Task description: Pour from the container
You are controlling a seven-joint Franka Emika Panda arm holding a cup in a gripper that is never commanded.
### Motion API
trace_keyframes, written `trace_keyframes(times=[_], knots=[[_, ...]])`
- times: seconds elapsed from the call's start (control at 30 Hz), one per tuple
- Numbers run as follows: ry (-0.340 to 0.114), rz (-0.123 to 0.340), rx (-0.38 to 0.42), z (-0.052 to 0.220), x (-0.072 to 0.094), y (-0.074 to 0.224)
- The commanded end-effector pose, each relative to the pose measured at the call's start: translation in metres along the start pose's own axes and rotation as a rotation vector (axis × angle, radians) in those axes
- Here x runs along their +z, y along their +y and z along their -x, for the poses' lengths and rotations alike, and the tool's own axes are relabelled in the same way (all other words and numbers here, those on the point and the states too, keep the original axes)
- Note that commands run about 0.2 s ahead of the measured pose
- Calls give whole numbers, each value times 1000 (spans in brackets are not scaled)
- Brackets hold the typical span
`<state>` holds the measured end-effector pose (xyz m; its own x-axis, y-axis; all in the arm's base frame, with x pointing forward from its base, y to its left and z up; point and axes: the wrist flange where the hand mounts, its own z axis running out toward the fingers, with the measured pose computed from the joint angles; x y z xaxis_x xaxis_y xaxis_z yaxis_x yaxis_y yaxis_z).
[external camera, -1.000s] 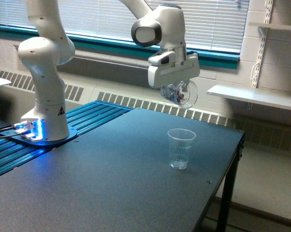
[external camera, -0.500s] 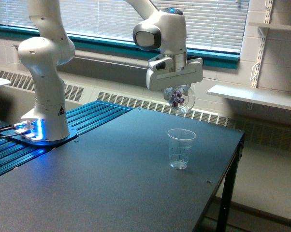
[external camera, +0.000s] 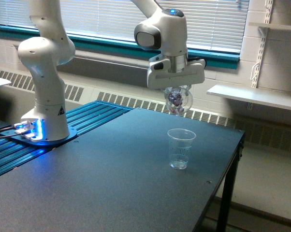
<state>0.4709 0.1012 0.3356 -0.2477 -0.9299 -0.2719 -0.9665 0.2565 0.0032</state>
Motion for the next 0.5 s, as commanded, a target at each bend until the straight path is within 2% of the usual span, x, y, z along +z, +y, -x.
trace_keyframes(times=[0.03,0.5], knots=[[-11,-6,132,-6,-9,-9],[-18,9,286,-17,-11,-20]])
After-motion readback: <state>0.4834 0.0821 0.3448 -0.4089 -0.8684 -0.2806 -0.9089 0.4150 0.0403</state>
